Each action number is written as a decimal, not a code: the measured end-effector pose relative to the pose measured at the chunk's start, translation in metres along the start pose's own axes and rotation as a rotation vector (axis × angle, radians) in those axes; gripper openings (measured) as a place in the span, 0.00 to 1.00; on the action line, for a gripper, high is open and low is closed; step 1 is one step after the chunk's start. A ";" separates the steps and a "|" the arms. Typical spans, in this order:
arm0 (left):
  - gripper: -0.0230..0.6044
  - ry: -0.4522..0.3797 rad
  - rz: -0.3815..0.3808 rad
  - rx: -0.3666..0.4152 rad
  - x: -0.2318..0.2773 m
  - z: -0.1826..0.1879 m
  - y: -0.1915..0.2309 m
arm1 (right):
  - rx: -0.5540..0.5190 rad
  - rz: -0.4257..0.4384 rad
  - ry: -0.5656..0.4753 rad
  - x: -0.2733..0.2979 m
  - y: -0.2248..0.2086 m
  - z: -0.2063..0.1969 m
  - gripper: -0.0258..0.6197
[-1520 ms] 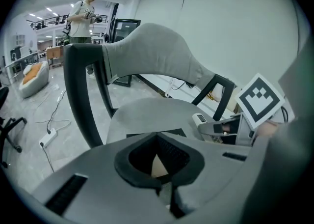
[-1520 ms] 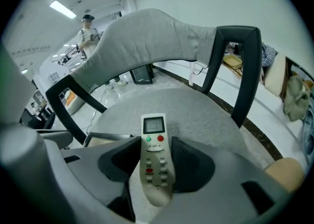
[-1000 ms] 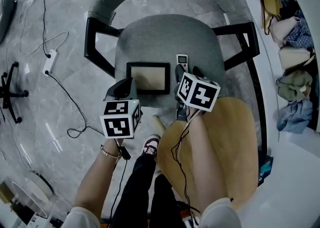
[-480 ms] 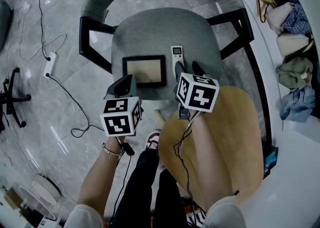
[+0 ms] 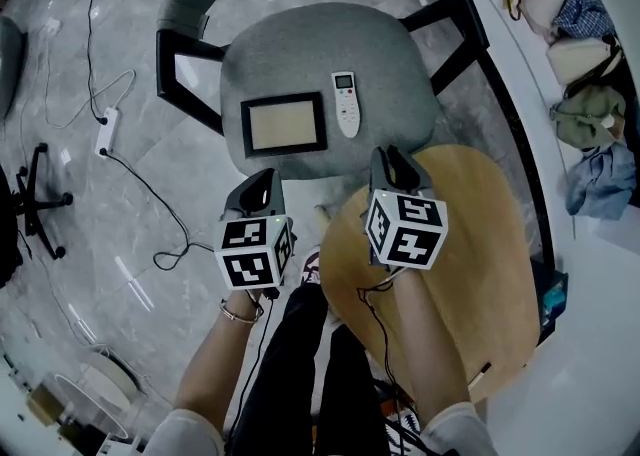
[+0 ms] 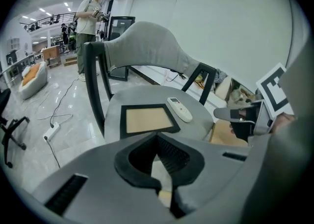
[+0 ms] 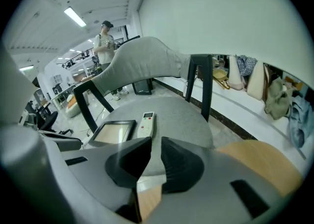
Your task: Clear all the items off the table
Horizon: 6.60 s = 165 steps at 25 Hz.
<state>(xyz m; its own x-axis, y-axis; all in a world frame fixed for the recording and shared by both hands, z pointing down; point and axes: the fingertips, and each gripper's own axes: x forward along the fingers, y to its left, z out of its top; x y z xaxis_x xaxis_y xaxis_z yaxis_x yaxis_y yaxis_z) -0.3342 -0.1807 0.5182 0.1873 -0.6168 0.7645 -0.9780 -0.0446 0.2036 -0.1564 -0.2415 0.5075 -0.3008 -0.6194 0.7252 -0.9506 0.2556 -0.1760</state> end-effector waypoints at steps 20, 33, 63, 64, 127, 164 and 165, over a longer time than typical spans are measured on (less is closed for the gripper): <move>0.05 0.079 -0.158 0.165 -0.045 -0.073 -0.138 | 0.201 -0.166 -0.006 -0.165 -0.080 -0.114 0.08; 0.05 0.217 -0.442 0.444 -0.074 -0.180 -0.349 | 0.459 -0.414 -0.005 -0.312 -0.205 -0.254 0.08; 0.05 0.393 -0.739 0.895 -0.171 -0.422 -0.634 | 0.922 -0.706 -0.032 -0.565 -0.334 -0.536 0.08; 0.05 0.395 -0.737 0.894 -0.170 -0.424 -0.635 | 0.924 -0.704 -0.029 -0.565 -0.335 -0.539 0.08; 0.05 0.389 -0.610 0.777 -0.116 -0.375 -0.582 | 0.560 -0.481 0.251 -0.491 -0.342 -0.511 0.16; 0.05 0.218 -0.208 0.211 -0.037 -0.148 -0.227 | 0.066 -0.173 0.305 -0.217 -0.170 -0.225 0.16; 0.05 0.214 -0.196 0.199 -0.036 -0.143 -0.217 | 0.057 -0.164 0.305 -0.209 -0.163 -0.219 0.16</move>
<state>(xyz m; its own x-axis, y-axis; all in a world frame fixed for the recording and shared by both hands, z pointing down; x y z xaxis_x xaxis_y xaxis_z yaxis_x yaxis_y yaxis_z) -0.1160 -0.0360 0.5342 0.3679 -0.4039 0.8376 -0.9162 -0.3111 0.2524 0.0780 0.0092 0.5303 -0.1153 -0.3966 0.9107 -0.9897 0.1240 -0.0712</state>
